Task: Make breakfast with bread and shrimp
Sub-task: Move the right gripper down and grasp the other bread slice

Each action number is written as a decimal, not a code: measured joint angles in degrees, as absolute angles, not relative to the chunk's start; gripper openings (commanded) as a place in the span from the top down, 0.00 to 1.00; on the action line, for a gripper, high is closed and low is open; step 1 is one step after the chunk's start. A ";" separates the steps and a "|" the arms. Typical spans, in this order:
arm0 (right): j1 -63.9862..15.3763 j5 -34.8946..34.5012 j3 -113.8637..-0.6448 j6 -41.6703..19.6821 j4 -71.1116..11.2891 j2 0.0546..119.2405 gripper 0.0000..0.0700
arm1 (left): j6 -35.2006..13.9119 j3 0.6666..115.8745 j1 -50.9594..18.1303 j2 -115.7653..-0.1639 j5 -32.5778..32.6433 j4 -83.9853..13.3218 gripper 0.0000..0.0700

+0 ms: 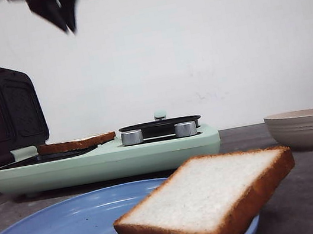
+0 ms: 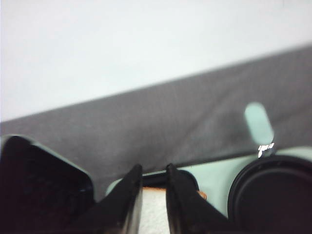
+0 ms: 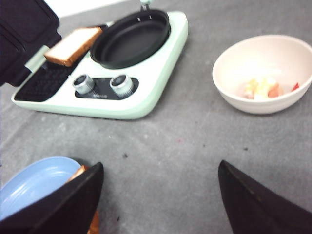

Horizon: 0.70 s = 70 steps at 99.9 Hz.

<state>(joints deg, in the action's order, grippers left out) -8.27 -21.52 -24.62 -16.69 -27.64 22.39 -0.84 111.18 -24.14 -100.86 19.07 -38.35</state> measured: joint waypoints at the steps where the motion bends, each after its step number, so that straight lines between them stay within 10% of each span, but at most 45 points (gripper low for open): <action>1: -8.27 -21.65 -24.62 -16.71 -27.62 22.48 0.35 | -0.91 111.18 -24.14 -100.31 19.07 -38.52 0.98; 55: -8.38 -38.48 -24.62 -26.46 -17.32 39.81 0.44 | -0.97 111.26 -24.14 -68.88 16.51 -54.00 0.98; 70: -9.93 -41.87 -24.62 -28.47 -16.43 48.23 0.26 | -0.97 110.28 -24.14 -60.25 16.51 -55.77 0.98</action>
<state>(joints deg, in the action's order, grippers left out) -9.93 -41.87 -24.62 -28.47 -16.43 48.23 -0.97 110.28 -24.14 -60.25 16.51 -55.77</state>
